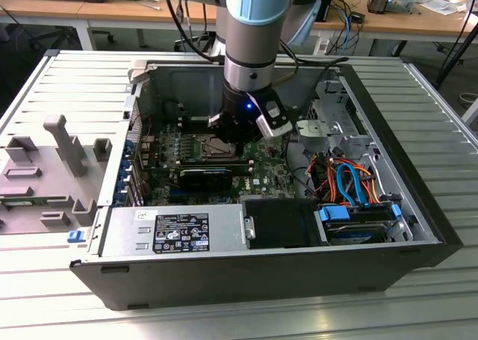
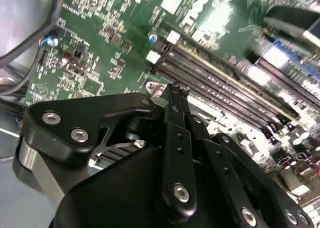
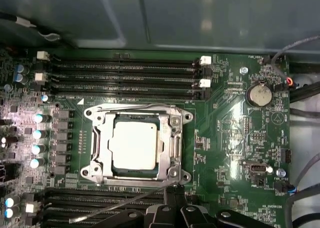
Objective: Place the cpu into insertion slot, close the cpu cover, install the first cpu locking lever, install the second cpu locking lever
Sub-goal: 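Install the second cpu locking lever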
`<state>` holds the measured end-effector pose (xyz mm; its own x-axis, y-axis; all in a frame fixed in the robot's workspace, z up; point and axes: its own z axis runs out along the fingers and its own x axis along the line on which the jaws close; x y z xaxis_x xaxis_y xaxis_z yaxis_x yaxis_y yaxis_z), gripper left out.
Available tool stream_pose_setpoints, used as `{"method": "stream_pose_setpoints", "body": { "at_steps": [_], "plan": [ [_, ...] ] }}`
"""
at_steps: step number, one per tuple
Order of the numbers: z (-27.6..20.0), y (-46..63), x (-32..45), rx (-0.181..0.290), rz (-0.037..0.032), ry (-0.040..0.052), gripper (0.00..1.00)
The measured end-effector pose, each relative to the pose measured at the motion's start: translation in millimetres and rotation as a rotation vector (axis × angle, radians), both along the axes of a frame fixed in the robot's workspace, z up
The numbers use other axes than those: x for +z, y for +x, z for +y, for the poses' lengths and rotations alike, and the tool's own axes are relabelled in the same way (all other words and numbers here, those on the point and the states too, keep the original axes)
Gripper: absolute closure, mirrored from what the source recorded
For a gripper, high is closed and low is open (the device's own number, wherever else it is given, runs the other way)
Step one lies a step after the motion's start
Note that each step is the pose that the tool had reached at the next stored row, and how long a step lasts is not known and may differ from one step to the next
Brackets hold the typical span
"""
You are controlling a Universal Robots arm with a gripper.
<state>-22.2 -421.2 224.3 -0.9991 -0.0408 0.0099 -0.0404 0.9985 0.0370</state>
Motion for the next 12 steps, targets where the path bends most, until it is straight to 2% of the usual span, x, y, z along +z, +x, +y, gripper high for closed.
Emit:
{"method": "stream_pose_setpoints", "body": {
  "at_steps": [4, 12],
  "plan": [
    [-8.0, 0.0, -0.3, 0.000, 0.0001, 0.0000, 0.89],
    [-8.6, 0.0, -8.2, 0.000, 0.0001, 0.0002, 0.89]
  ]
}}
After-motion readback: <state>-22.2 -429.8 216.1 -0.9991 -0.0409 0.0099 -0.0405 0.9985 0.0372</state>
